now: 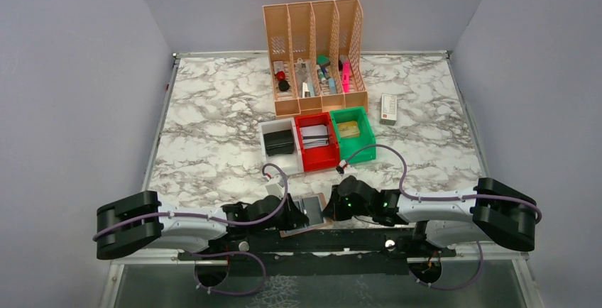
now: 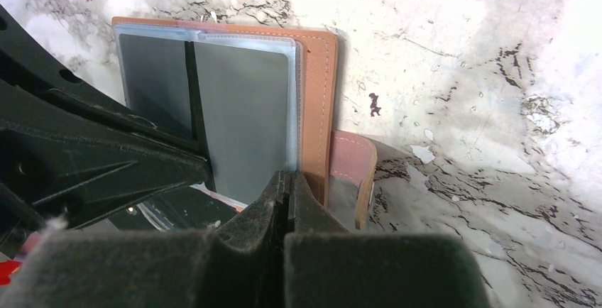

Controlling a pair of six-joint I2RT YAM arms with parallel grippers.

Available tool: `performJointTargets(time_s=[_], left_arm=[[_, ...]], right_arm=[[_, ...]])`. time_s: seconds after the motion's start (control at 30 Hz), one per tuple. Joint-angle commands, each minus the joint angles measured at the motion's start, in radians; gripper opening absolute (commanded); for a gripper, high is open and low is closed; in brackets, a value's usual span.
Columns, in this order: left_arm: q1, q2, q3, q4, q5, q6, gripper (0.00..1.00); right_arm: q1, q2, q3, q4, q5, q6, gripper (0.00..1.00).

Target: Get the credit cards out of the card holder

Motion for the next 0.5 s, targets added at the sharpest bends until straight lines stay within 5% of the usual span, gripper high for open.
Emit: performJointTargets(time_s=[0.0,0.47], left_arm=[[-0.004,-0.031,-0.029,-0.01,-0.015,0.015,0.09],[-0.004,-0.079,-0.069,-0.002,-0.025,-0.005,0.0]], right_arm=[[0.004,0.033,-0.011,-0.047,0.017,0.001,0.01],[0.005,0.042,-0.005,-0.048,0.021,-0.003,0.01]])
